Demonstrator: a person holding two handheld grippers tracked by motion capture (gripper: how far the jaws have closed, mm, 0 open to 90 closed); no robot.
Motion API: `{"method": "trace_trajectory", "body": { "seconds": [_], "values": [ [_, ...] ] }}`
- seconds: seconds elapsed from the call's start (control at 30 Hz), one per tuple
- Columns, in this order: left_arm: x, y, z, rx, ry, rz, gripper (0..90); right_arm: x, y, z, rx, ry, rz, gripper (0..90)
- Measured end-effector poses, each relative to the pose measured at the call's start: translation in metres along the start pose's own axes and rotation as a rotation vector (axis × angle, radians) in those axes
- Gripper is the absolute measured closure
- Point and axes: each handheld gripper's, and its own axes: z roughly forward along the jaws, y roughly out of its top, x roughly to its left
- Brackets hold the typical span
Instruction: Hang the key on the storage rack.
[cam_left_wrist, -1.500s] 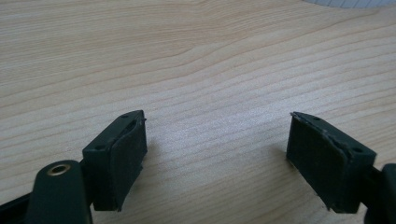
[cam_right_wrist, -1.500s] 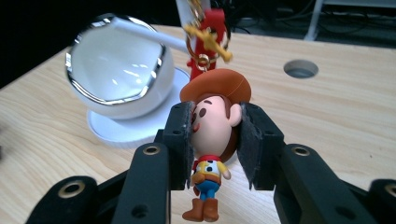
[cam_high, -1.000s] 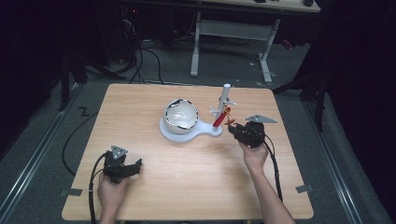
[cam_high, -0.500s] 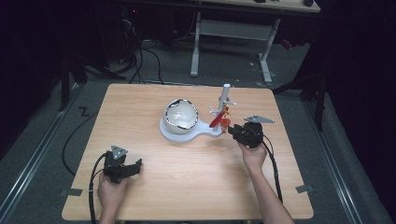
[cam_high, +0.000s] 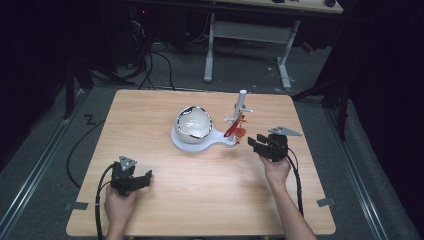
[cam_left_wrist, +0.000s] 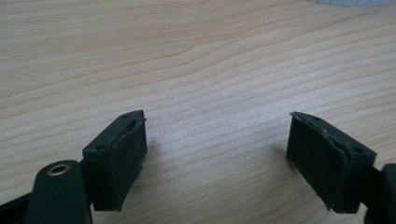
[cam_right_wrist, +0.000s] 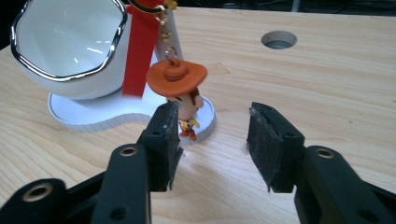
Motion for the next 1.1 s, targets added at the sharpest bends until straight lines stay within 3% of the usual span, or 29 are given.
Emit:
{"method": "trace_trajectory", "body": {
  "seconds": [0.6, 1.1],
  "values": [
    [0.000, 0.000, 0.000, 0.001, 0.001, 0.002, 20.5, -0.008, -0.008, -0.041, -0.084, -0.007, -0.005, 53.3],
    [0.000, 0.000, 0.000, 0.002, 0.002, 0.003, 20.4, -0.017, -0.022, -0.056, -0.101, -0.015, 0.018, 53.4]
  ]
}}
